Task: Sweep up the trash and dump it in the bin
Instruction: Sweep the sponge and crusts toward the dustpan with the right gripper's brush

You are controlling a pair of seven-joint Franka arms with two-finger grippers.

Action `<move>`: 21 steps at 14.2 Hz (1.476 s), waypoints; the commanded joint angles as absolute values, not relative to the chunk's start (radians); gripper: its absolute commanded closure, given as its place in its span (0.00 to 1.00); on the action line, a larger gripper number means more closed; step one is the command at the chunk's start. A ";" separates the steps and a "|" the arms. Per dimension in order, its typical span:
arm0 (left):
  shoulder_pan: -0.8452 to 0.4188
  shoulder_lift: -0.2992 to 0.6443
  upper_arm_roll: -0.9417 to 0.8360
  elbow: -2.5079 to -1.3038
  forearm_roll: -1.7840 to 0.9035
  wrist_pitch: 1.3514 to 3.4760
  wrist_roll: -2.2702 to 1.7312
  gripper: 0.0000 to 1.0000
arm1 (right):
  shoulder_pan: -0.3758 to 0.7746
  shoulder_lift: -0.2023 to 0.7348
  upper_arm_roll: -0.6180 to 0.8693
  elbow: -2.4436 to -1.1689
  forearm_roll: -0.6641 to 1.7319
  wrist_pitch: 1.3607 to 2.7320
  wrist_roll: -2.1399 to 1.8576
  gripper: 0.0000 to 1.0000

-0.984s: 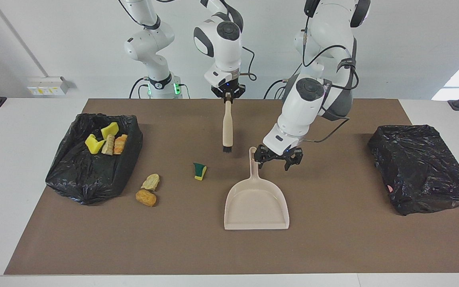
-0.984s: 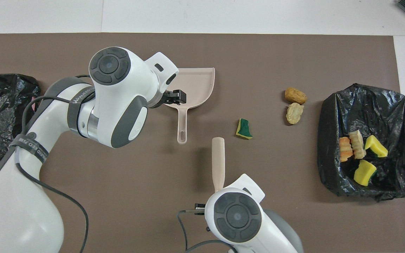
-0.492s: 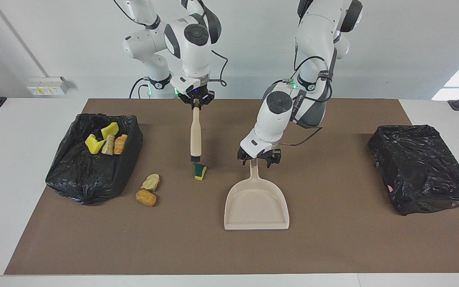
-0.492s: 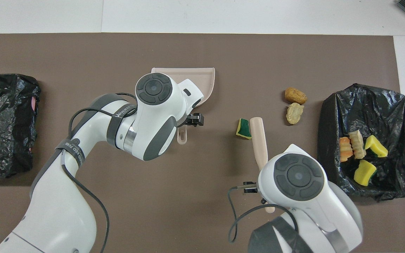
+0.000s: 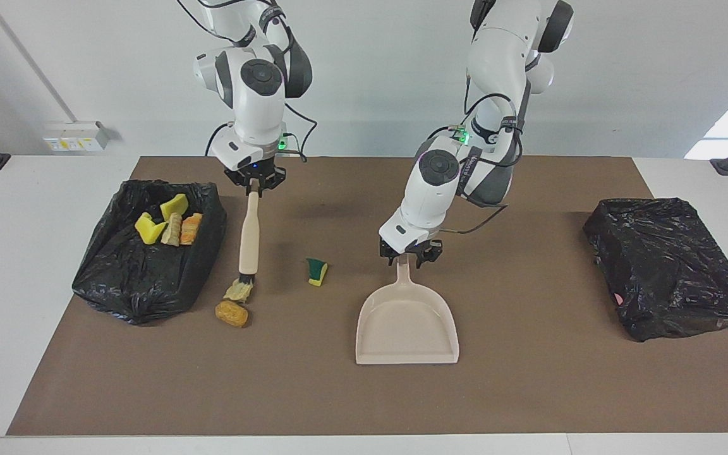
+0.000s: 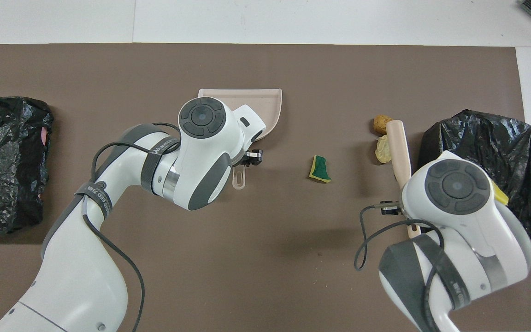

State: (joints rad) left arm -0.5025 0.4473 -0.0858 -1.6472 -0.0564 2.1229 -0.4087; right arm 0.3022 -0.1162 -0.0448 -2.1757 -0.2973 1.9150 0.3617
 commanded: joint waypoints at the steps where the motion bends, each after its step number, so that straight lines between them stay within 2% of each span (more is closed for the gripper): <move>1: -0.503 0.431 -0.074 -1.634 -0.044 2.059 -0.420 1.00 | 0.229 -0.052 -0.031 -2.157 -0.359 2.005 0.330 1.00; 5: -0.491 0.416 -0.071 -1.617 -0.038 2.034 -0.396 1.00 | 0.181 0.052 -0.032 -2.154 -0.435 2.152 0.316 1.00; 8: -0.485 0.365 -0.069 -1.620 -0.019 1.987 -0.263 1.00 | 0.176 0.077 -0.025 -2.161 -0.422 2.198 0.230 1.00; 11: -0.462 0.342 -0.066 -1.623 0.000 1.941 -0.059 1.00 | 0.227 0.075 -0.021 -2.161 -0.232 2.181 0.071 1.00; 17: -0.292 0.219 -0.068 -1.649 -0.005 1.752 0.556 1.00 | 0.340 0.067 -0.020 -2.155 0.096 2.166 0.066 1.00; 21: -0.209 0.201 -0.067 -1.687 -0.002 1.756 0.871 1.00 | 0.399 0.066 -0.018 -2.132 0.181 2.138 0.067 1.00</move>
